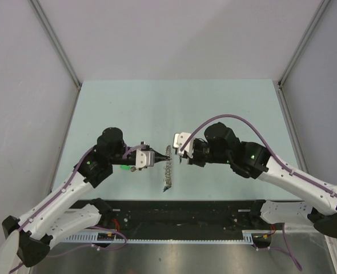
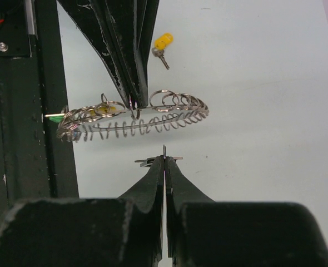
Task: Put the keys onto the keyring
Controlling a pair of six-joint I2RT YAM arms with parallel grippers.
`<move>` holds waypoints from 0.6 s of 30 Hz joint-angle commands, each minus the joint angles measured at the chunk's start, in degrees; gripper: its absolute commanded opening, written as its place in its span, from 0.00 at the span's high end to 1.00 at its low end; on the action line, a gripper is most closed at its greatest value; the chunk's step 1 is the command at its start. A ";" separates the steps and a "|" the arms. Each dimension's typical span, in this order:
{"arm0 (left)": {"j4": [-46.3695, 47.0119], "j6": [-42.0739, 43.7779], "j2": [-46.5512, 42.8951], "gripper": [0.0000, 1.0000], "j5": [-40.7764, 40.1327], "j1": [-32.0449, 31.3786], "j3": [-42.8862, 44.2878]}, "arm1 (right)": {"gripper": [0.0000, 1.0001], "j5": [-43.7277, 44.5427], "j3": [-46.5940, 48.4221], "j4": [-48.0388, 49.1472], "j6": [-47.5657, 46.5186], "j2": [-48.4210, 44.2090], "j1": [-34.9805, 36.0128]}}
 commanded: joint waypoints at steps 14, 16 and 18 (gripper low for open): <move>9.82 -3.84 -2.33 1.00 -1.91 -1.55 -4.07 | 1.00 2.20 2.24 -2.12 -3.68 0.55 4.38; 10.00 -4.28 -1.97 1.00 -1.47 -1.55 -3.98 | 1.00 2.02 2.24 -2.38 -3.68 0.63 4.38; 10.09 -4.46 -1.62 0.99 -1.21 -1.55 -3.90 | 1.00 2.02 2.15 -2.38 -3.68 0.63 4.38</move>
